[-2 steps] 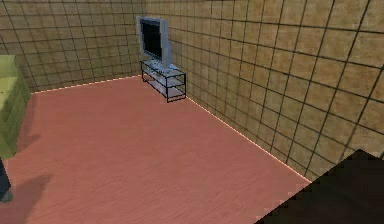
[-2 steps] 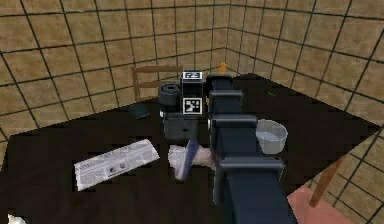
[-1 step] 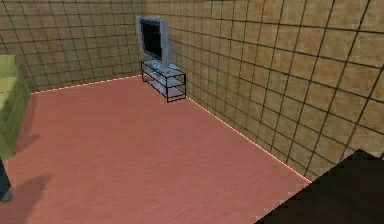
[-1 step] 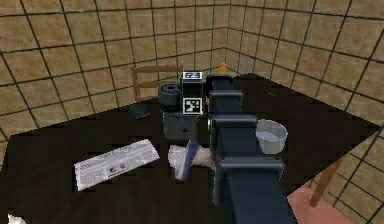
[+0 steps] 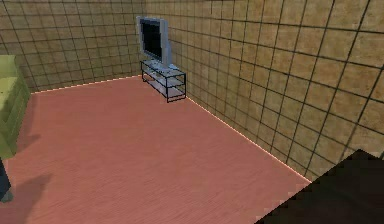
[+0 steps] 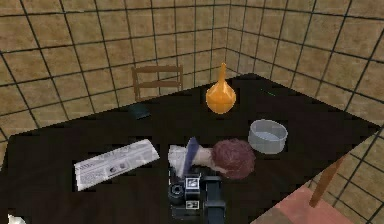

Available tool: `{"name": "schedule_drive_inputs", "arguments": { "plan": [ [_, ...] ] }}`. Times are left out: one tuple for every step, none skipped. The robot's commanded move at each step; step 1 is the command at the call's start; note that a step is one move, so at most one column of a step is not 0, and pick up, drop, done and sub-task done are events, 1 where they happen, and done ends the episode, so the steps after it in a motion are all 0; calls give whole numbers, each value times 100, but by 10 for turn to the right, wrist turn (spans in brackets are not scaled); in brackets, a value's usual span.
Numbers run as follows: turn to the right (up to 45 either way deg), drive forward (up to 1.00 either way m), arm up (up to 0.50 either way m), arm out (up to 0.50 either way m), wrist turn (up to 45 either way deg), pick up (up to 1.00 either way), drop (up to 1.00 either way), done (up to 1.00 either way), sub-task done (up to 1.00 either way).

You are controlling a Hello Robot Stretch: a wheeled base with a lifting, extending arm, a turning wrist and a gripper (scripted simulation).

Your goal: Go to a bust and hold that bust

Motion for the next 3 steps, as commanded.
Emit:
{"name": "schedule_drive_inputs", "arguments": {
  "plan": [
    [0,0,0,0,0,100,0,0,0],
    [0,0,10,0,0,0,0,0,0],
    [0,0,0,0,0,0,0,100,0]
  ]
}}
